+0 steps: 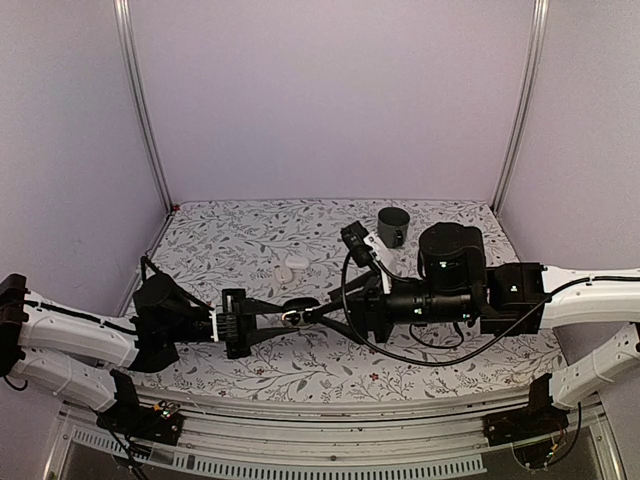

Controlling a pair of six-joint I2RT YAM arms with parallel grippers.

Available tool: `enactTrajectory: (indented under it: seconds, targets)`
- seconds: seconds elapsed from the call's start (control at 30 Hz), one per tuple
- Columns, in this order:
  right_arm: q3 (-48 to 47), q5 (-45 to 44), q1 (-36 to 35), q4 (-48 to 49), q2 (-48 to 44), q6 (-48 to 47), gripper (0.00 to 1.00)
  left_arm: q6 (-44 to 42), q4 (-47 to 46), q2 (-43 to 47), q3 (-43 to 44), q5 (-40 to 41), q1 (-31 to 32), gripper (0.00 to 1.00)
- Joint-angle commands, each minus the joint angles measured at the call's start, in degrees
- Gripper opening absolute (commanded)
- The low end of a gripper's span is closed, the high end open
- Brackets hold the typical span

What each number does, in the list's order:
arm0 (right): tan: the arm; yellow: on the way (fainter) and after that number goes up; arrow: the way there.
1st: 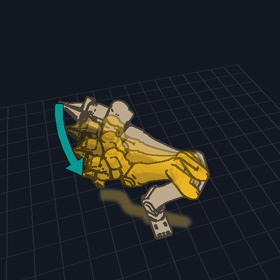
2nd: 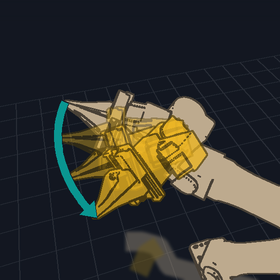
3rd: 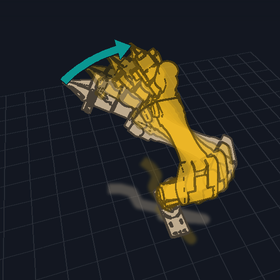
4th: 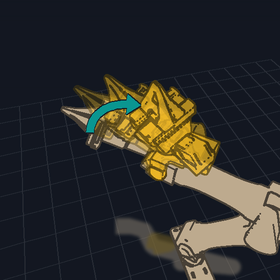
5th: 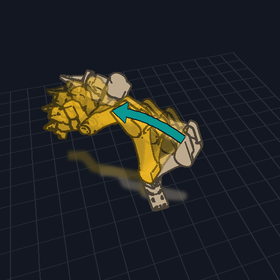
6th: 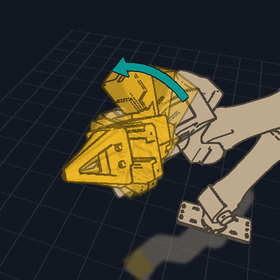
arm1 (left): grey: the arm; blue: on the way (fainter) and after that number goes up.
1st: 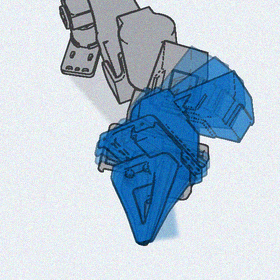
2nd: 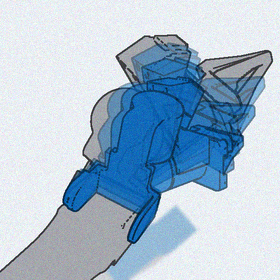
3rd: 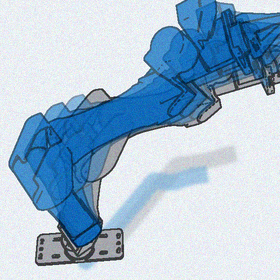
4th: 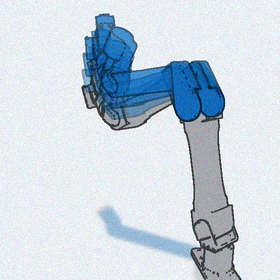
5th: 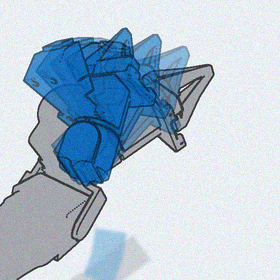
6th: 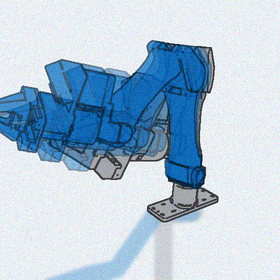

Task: Insert the wireless bluetooth earbuds into the charging case
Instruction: Adjust the left earbud in the right side groove of the charging case.

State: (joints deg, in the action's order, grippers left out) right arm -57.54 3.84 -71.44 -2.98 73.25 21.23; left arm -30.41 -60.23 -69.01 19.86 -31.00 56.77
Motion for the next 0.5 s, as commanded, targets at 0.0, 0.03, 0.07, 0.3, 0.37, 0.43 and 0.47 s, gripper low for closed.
enactTrajectory:
  seconds: [0.0, 0.03, 0.07, 0.3, 0.37, 0.43, 0.47]
  targets:
    - [0.79, 1.0, 0.43, 1.25, 1.06, 0.23, 0.62, -0.19, 0.26, -0.05, 1.0, 0.24, 0.88, 0.0]
    - [0.79, 1.06, 0.42, 1.16, 1.21, 0.22, 0.62, -0.17, 0.27, -0.15, 1.05, 0.24, 0.9, 0.0]
    - [0.76, 1.11, 0.38, 1.24, 1.22, 0.06, 0.62, -0.18, 0.21, -0.28, 1.17, 0.29, 0.92, 0.0]
    - [0.51, -0.09, 0.46, 0.74, 1.73, -0.23, 0.62, -0.18, 0.03, -1.37, 2.09, 0.55, 1.3, 0.0]
    - [0.5, -0.5, 0.42, 0.83, 1.8, -0.23, 0.62, -0.17, 0.02, -1.39, 2.12, 0.79, 1.4, 0.0]
    - [0.61, -1.22, 0.4, 0.78, 1.72, -0.21, 0.62, -0.17, -0.05, -1.39, 2.08, 0.96, 1.43, 0.0]
    - [0.59, -1.87, 0.46, 0.57, 1.67, -0.09, 0.62, -0.14, -0.1, -1.31, 2.01, 1.09, 1.42, 0.0]
